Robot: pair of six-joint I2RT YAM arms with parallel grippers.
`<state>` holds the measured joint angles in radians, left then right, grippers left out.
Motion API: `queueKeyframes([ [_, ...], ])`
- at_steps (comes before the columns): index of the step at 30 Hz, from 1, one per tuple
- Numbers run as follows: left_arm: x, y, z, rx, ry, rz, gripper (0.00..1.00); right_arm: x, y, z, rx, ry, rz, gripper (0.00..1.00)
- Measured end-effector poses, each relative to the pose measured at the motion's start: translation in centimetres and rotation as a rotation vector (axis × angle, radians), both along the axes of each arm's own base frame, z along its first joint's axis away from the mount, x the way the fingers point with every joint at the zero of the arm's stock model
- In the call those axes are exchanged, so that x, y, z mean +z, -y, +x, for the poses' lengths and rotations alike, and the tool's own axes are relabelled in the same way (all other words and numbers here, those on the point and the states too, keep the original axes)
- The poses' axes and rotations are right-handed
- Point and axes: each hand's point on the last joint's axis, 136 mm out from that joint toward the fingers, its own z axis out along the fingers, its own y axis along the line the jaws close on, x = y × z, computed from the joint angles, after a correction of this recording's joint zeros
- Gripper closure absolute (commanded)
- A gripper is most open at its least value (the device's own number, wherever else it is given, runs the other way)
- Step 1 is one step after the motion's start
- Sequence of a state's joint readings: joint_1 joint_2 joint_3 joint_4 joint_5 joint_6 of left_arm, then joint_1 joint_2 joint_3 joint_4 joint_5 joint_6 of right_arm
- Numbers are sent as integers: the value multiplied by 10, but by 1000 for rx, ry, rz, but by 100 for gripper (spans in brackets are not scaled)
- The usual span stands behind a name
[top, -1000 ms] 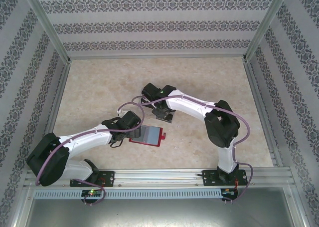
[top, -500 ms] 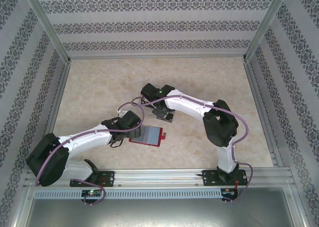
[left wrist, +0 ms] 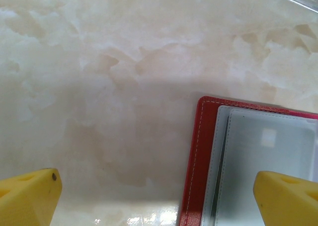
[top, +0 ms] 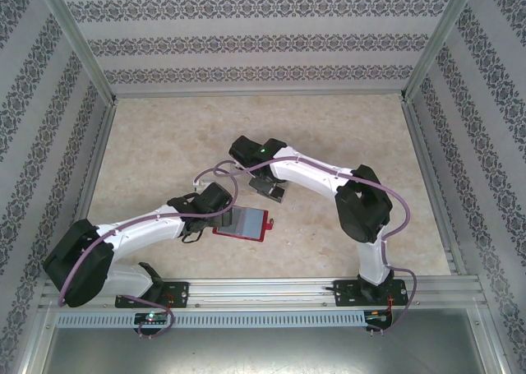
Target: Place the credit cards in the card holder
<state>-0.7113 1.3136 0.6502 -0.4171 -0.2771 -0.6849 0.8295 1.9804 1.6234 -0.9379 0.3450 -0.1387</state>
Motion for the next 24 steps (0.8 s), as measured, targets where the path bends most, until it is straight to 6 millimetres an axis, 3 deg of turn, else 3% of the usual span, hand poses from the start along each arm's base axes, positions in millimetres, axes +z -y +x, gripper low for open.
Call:
queueKeyframes([
  [8,0,0,0,0,0,0,0,31,-15,4,21,48,47,100],
  [13,3,0,2,-3,9,7,0,80,-33,-6,46,123,144,100],
  [19,5,-2,7,-9,18,18,0,125,-34,-28,-54,160,355,100],
  [21,5,-2,7,-13,17,23,0,127,-29,-40,-111,144,442,100],
  [24,5,-2,7,-28,15,30,0,114,-20,-60,-215,88,563,100],
])
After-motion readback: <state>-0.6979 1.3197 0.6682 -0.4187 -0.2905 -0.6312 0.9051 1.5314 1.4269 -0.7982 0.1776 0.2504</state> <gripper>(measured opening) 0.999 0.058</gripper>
